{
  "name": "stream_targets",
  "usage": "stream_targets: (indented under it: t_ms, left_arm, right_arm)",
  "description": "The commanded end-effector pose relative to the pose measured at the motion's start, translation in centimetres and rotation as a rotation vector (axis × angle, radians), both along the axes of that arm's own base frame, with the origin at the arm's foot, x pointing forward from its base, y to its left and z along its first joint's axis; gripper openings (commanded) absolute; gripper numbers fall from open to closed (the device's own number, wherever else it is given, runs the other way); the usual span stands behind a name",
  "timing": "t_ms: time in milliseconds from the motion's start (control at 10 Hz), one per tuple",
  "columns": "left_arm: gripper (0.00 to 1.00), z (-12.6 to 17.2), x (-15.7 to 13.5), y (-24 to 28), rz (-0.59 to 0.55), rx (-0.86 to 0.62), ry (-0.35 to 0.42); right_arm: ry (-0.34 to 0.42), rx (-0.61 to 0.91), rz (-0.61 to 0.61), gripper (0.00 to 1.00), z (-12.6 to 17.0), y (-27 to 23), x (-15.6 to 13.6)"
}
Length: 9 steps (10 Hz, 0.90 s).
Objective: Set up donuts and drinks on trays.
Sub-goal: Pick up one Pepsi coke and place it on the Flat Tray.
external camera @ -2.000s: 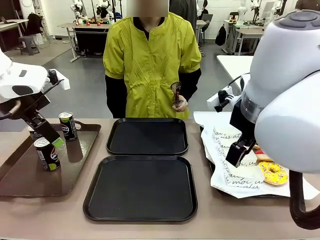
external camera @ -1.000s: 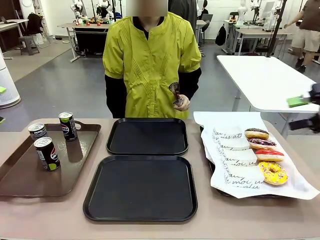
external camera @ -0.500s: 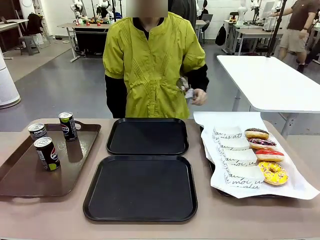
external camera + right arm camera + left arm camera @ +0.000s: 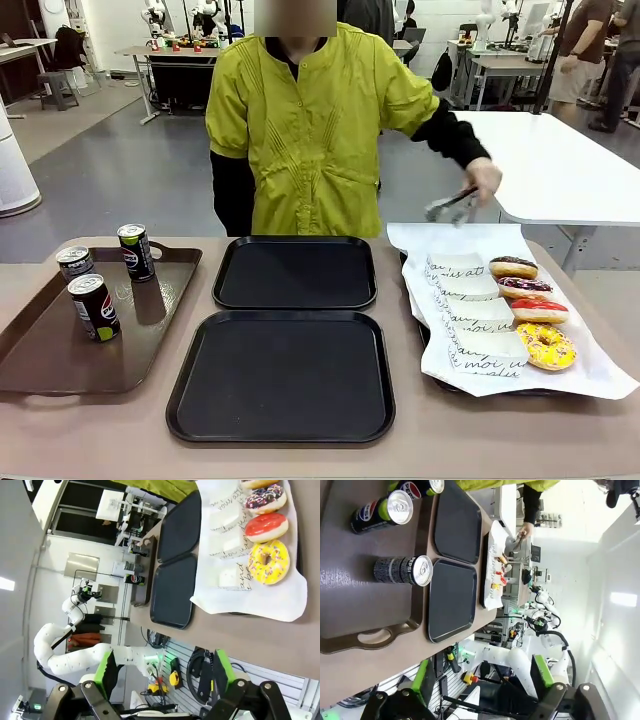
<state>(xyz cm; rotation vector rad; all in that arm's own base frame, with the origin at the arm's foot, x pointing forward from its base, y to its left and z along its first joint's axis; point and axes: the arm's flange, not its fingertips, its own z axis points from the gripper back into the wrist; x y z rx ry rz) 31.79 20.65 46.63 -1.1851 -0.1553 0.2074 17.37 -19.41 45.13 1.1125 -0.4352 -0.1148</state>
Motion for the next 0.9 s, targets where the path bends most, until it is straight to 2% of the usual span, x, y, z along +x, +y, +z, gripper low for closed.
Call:
stream_targets:
  t_ms: [0,100,200,800]
  left_arm:
    - [1.0,0.1,-0.6,1.8,-0.031,0.004,-0.044]
    - [1.0,0.5,-0.8,2.2,-0.059,0.006,-0.071]
    - [1.0,0.2,-0.4,0.8,-0.002,0.001,-0.017]
    - [1.0,0.2,-0.4,0.8,-0.002,0.001,-0.017]
  right_arm:
    - [-0.043,-0.026,-0.022,1.0,-3.4,7.2,-2.1]
    - [-0.047,-0.037,-0.012,1.0,-3.0,7.7,-1.9]
    - [-0.013,-0.011,-0.01,1.0,0.5,0.0,-0.3]
    - [-0.013,-0.011,-0.01,1.0,0.5,0.0,-0.3]
